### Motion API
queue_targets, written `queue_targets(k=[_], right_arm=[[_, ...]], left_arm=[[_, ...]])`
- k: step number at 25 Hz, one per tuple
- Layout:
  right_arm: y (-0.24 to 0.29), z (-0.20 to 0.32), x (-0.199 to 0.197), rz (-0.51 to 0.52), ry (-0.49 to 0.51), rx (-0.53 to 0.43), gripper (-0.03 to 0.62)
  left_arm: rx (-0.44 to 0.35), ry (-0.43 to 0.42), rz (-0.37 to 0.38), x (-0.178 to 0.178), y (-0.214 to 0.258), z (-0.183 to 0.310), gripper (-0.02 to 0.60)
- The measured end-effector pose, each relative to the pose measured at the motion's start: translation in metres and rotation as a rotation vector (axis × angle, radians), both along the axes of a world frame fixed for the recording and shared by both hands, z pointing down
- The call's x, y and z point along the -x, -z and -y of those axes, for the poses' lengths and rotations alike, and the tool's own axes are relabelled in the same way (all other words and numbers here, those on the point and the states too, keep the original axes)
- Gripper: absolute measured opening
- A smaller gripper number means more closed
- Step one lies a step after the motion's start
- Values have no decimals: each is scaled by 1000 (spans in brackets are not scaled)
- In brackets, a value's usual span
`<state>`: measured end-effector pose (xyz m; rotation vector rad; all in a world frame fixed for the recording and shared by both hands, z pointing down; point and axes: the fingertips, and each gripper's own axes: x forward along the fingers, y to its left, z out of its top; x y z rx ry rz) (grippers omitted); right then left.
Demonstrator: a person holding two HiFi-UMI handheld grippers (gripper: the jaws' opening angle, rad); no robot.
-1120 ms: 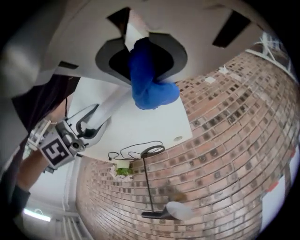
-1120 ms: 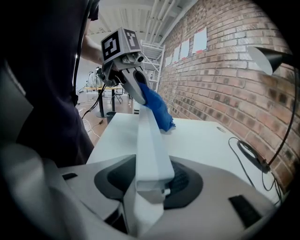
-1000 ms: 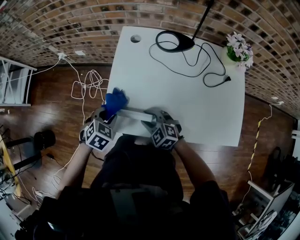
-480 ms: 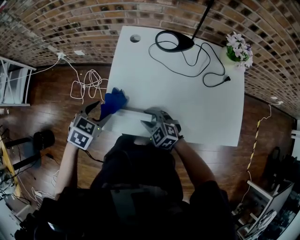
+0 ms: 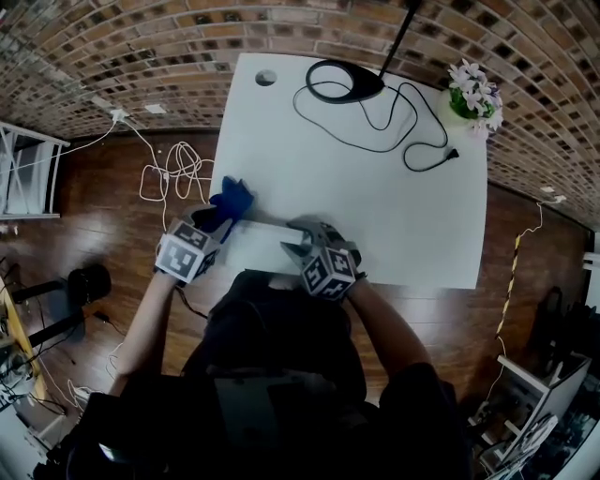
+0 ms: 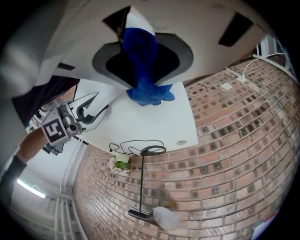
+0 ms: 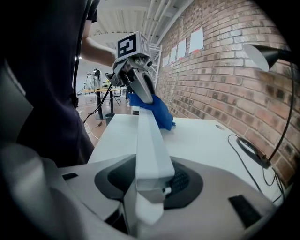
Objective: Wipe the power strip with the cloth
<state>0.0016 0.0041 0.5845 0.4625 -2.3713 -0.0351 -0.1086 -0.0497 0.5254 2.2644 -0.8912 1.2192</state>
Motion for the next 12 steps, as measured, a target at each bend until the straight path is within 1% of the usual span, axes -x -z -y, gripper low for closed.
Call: queue_targets(k=[2, 4, 8, 12], right_arm=[[-1, -1, -2, 0, 2, -2, 166], [-2, -1, -3, -3, 7, 2, 166], [-3, -1, -2, -7, 10, 3, 165], [-1, -1, -2, -10, -2, 2, 166]], left_arm=[[-43, -12, 25, -2, -3, -2, 119], [-61, -32, 35, -7, -4, -5, 110], [-58, -16, 24, -9, -4, -5, 93], [-106, -33, 9, -23, -1, -9, 84]])
